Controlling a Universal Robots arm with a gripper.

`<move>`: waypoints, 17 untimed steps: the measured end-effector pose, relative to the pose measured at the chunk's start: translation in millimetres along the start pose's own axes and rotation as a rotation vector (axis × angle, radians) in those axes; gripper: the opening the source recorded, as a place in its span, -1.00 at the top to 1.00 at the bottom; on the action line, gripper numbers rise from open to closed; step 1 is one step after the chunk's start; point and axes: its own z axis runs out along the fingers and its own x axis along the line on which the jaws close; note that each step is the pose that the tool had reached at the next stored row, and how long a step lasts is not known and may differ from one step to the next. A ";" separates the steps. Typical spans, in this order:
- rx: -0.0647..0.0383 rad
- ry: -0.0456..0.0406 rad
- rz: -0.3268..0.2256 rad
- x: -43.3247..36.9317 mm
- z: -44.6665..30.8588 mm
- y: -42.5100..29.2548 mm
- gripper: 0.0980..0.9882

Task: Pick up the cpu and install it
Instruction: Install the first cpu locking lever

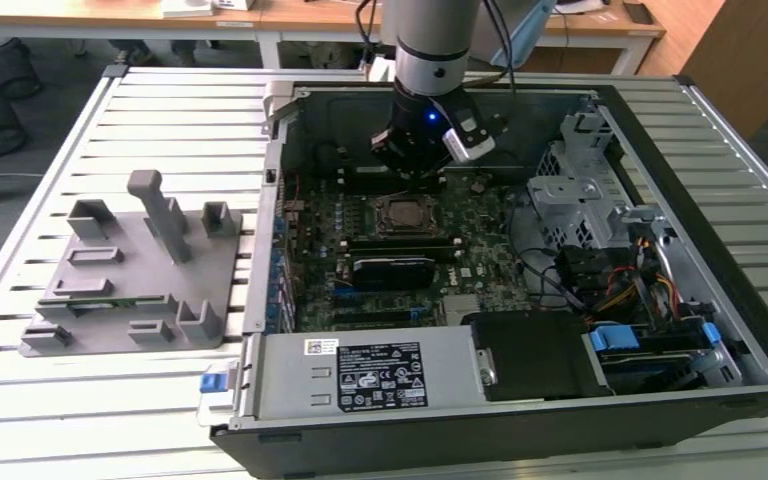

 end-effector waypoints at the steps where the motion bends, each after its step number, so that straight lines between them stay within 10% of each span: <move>1: 0.000 0.0000 0.000 -0.3 1.0 -0.1 0.98; 17: 0.000 0.0001 0.000 -1.1 9.2 -0.7 0.98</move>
